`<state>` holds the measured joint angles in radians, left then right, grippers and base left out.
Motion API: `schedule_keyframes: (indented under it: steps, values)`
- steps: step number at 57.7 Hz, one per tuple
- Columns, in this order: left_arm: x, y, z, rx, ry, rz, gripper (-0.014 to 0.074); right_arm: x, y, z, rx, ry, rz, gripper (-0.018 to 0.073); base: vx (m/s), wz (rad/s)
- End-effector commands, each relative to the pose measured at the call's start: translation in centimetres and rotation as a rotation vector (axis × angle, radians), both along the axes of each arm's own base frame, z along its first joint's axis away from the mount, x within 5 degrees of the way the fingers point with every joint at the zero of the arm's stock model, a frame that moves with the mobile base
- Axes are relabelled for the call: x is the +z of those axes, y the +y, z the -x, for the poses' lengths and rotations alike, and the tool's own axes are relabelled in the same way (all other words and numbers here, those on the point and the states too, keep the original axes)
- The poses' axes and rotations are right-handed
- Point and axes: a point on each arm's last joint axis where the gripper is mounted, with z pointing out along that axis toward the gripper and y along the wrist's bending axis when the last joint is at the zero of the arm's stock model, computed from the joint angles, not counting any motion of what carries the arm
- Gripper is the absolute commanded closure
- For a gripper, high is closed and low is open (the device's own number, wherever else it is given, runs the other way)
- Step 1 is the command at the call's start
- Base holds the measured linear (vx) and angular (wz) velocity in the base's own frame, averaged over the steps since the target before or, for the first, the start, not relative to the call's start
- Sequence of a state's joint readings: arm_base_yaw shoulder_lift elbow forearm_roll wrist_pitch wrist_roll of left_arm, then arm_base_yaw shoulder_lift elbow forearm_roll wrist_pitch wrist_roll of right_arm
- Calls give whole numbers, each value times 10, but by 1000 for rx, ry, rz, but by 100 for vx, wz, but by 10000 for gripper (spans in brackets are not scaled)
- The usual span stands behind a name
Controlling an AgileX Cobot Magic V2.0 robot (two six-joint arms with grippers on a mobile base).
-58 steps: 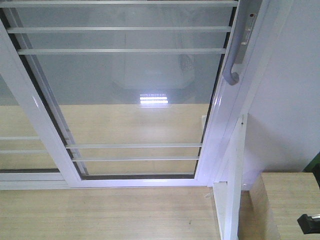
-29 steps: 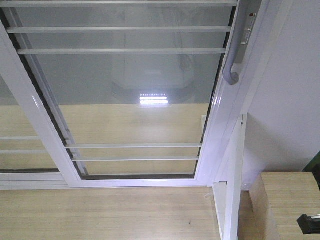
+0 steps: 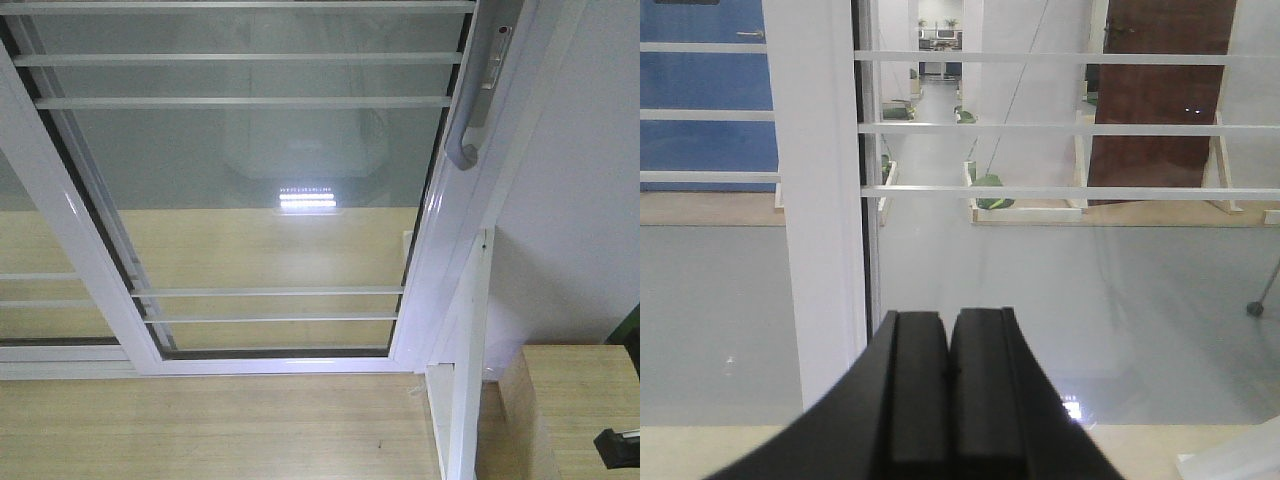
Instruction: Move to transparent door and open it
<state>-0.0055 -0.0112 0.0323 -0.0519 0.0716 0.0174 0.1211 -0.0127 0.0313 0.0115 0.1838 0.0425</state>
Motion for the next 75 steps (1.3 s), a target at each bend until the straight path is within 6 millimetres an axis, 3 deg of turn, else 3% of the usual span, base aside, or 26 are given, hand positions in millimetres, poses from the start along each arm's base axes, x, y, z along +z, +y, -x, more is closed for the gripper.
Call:
schedule_keyframes:
  steps: [1,38,61,75]
  values:
    - [3,0,0,-1,-73,7,602,6,0,-2,-5,-64,1,561,0,0]
    - [8,0,1,1,-126,15,602,21,0,-1,-7,-227,-17,561,0,0]
    - [33,0,4,0,-181,14,602,24,0,-1,-4,-235,22,561,0,0]
    - [70,0,-12,0,-117,4,602,57,0,-3,-7,-183,44,561,0,0]
